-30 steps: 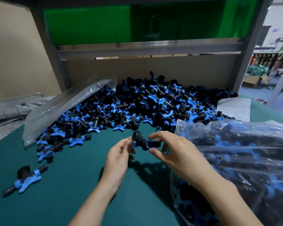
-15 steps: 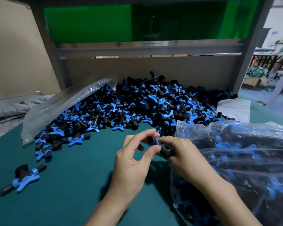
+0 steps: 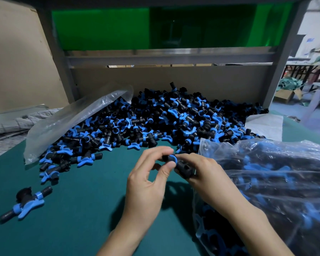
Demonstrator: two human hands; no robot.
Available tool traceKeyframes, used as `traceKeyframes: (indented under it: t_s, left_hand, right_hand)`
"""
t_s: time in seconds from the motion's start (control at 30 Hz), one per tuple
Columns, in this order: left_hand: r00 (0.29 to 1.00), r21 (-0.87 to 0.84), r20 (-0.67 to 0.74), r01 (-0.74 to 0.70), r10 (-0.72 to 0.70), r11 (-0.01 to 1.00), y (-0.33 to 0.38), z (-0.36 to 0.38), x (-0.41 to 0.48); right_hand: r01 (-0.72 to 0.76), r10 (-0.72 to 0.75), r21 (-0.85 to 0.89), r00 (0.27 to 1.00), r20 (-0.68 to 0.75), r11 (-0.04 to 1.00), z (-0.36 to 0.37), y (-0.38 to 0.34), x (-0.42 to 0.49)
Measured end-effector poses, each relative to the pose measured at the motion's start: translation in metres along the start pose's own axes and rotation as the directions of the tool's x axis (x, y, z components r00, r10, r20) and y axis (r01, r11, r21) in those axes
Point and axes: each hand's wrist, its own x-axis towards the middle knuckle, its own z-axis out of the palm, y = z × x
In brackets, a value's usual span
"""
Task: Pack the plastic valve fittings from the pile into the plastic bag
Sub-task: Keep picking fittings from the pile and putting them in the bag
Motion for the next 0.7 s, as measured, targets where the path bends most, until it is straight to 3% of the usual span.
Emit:
traceKeyframes:
  t_s: [0.1,0.17,0.23,0.33,0.43,0.53,0.6,0.7]
  left_hand:
    - [0.975,-0.125,-0.139,0.159,-0.176,0.979,-0.008,-0.002,0.003]
    - [0.944,-0.186,-0.179,0.245,-0.278,0.952,-0.015,-0.005,0.005]
    - [0.919,-0.228,-0.161,0.32,-0.36,0.919,-0.021,-0.005,0.005]
    - [0.901,-0.266,-0.104,0.382,-0.42,0.885,-0.022,-0.003,0.002]
    - [0.907,-0.281,-0.043,0.392,-0.42,0.876,-0.017,0.003,-0.005]
    - [0.911,-0.303,0.017,0.397,-0.411,0.867,-0.007,0.01,-0.015]
    - [0.899,-0.346,0.044,0.422,-0.435,0.838,0.004,0.021,-0.02]
    - [0.908,-0.327,0.135,0.419,-0.396,0.847,0.02,0.053,-0.021]
  right_hand:
    - [0.021,-0.032,-0.125,0.996,-0.085,0.992,-0.001,-0.003,-0.001]
    - [0.016,-0.06,-0.327,0.99,-0.126,0.945,-0.004,-0.009,-0.006]
    - [-0.066,-0.016,-0.543,0.989,-0.145,0.837,-0.006,-0.012,-0.013]
    - [-0.158,0.111,-0.666,0.987,-0.112,0.729,-0.022,-0.017,-0.021]
    - [-0.184,0.17,-0.651,0.982,-0.086,0.736,-0.04,-0.012,-0.022]
    - [-0.247,0.212,-0.414,0.969,-0.128,0.876,-0.06,-0.014,-0.02]
    - [-0.211,0.168,-0.215,0.965,-0.203,0.953,-0.071,-0.019,-0.018]
    - [-0.077,0.053,-0.067,0.951,-0.305,0.995,-0.084,-0.032,-0.012]
